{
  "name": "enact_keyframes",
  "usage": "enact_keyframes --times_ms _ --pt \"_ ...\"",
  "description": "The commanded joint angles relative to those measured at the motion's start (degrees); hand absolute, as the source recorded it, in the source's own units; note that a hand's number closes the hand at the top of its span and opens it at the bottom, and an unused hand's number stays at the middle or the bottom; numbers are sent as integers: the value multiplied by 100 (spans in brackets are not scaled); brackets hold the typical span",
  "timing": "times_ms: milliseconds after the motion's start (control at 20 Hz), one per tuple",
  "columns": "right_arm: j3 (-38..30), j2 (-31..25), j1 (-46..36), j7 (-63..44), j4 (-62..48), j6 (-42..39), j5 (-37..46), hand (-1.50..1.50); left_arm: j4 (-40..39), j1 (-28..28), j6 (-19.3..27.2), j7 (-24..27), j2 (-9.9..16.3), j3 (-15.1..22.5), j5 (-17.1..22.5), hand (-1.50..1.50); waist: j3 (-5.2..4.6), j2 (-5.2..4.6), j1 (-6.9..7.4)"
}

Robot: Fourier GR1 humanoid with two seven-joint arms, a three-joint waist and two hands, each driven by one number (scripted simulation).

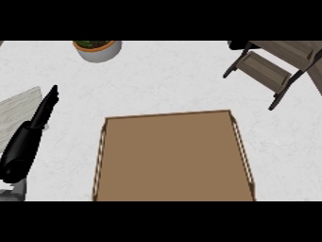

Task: Pick the pear from the tray and place it in the tiered basket

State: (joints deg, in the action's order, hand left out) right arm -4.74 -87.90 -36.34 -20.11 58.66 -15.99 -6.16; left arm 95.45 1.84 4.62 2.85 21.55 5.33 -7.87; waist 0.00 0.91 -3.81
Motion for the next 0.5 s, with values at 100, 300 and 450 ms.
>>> enact_keyframes --times_ms 100,300,450 --pt "-748 -399 55 -317 420 -333 -388 150 96 66 -138 110 -146 123 -44 0 -4 -59 289" --pt "-671 -316 -612 -1175 752 -475 -622 150 26 518 -275 -233 -201 210 -121 0 -12 -112 485" --pt "-280 -225 -1138 -1351 492 -510 -400 150 -298 705 -268 32 -342 303 -215 0 -23 -180 697"
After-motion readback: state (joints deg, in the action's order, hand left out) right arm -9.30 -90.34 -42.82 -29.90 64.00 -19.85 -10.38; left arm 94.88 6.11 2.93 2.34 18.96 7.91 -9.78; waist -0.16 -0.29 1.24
